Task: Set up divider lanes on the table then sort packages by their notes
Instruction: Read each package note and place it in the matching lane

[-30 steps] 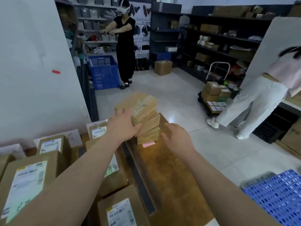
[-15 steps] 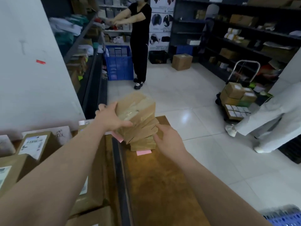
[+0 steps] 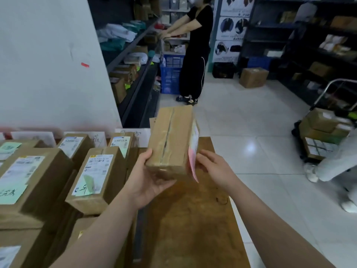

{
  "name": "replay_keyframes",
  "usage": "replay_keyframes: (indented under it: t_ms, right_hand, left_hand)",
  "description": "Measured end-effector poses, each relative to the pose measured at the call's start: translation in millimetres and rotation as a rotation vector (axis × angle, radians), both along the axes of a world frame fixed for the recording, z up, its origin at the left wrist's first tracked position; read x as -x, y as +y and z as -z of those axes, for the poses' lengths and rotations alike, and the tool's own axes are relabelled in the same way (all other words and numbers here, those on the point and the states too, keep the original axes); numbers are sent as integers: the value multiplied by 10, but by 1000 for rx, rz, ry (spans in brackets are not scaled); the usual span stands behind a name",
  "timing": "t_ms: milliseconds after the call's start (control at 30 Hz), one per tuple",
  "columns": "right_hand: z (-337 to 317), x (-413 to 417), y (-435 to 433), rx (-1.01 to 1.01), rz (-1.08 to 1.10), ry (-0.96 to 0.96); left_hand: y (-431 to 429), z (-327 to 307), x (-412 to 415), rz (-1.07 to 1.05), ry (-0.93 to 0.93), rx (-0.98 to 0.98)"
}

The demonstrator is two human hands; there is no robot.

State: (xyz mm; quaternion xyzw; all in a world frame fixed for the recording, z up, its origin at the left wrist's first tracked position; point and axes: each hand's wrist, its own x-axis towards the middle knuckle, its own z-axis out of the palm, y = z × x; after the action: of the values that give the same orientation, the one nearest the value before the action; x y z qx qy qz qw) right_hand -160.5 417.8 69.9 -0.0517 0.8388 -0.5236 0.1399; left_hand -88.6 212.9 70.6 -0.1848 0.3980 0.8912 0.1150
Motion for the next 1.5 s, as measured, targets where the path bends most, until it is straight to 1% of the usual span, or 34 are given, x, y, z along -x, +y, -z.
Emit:
replay_keyframes:
  t_ms: [67,100,200,300,400,467,600,667,767,833,867,933,1000,1100,1200,1333,1500]
  right_hand:
    - [52,-96,94,43,-36,-35]
    - [76,-146,143,51,-33,-44]
    - [143,-294,292,52,9,-52]
    - [229,-417,440,35,13,-60]
    - [328,-493,554,0,32,-49]
    - [377,-529,588,-15,34,-43]
    - [396,-563,598,-54,39,-28]
    - [383,-565,593,-66,40,-12]
    - [359,-593,561,-62,38,17]
    - [325,-613,508,-25,34,36]
    - [301,-620,477,2,35,46]
    - [252,-619,399,58,40,73]
    - [188,-624,291,107,39,98]
    - [93,-651,82,190,30,118]
    - [-65,-713,-177,292,6,144]
    - [-259,-809,-566,417,-88,131]
    - [-433,-1046,-1236,440,-202,166]
  left_hand:
    - [138,162,-111,-12,-58,-52]
    - [200,233,-157,-6,-91,-29]
    - [380,376,-278,-6,-148,115]
    - [497,421,-359,-77,-85,269]
    - [584,459,-408,-52,-42,464]
    - [682,437,-461,-32,-32,532]
    - [831,430,-500,17,-27,537]
    - [850,448,-506,25,-17,570]
    - [816,476,-511,0,-61,623]
    - [770,456,-532,-14,-95,662]
    - [740,450,-546,-26,-103,631]
    - [672,422,-569,-62,-107,492]
    - [585,359,-603,-109,-77,398]
    - [440,202,-667,-203,3,381]
    - [257,39,-753,-283,113,419]
    - [-77,-139,-907,-362,192,487]
    - [-646,-294,-1303,-453,217,570]
